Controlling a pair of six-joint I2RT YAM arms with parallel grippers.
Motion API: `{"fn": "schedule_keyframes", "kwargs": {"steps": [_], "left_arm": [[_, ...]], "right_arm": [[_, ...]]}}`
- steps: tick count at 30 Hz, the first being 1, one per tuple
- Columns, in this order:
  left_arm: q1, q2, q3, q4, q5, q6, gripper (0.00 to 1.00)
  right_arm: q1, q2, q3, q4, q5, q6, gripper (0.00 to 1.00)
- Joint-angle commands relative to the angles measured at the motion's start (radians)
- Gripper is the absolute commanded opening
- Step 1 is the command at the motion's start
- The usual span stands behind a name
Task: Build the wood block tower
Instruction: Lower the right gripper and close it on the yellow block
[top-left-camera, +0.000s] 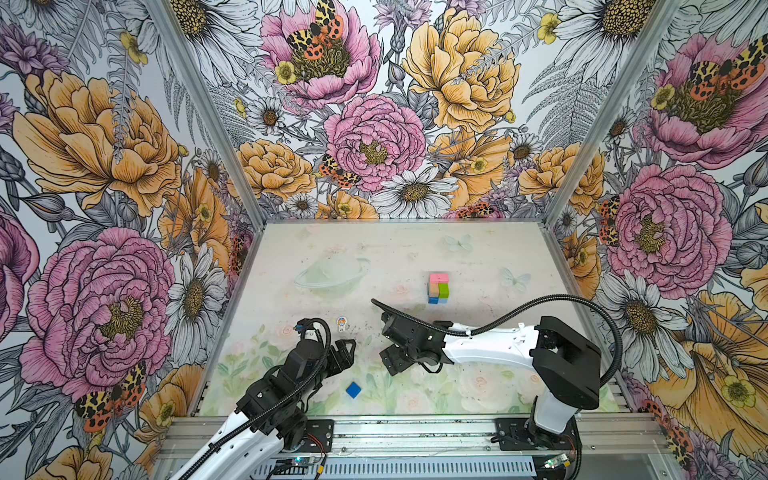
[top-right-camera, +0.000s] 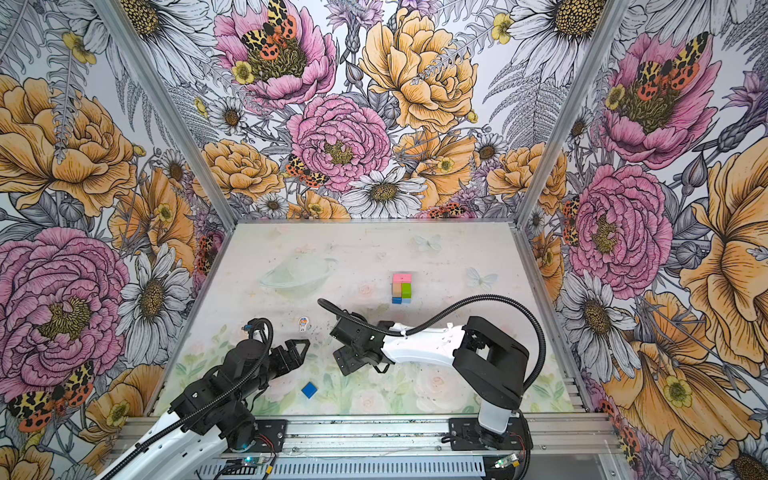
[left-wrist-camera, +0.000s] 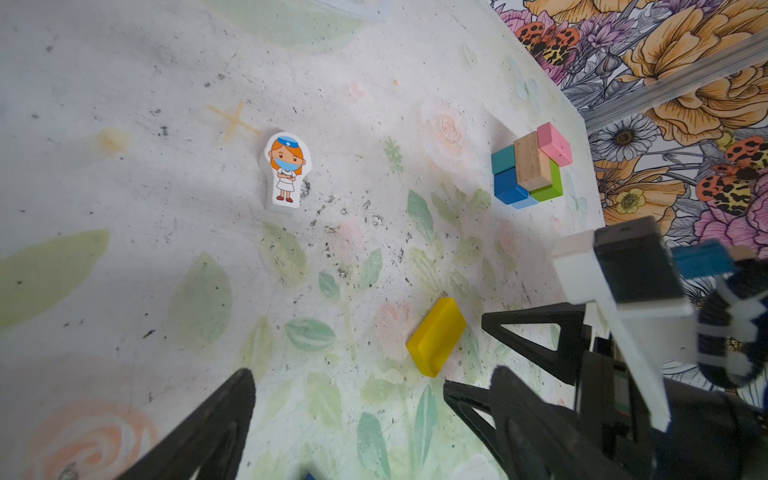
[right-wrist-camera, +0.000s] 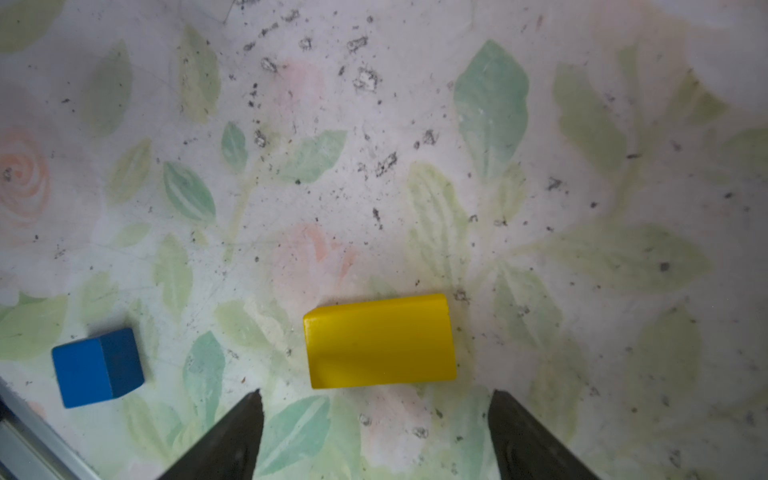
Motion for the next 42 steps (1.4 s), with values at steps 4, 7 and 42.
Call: {"fn": "schedule_keyframes", "kwargs": {"steps": [4, 7, 42], "left_arm": [[0.017, -0.008, -0.002, -0.007, 0.027, 0.004, 0.90], [0.021, -0.008, 0.000, -0.007, 0.032, 0.007, 0.90], [0.051, -0.002, 0.021, -0.005, 0.056, 0.019, 0.90]], "right_arm": [[0.006, 0.042, 0.048, 0.024, -0.002, -0.048, 0.87], [0.006, 0.064, 0.062, 0.023, -0.003, -0.059, 0.87], [-0.019, 0.122, 0.090, -0.005, 0.005, -0.072, 0.59]]}}
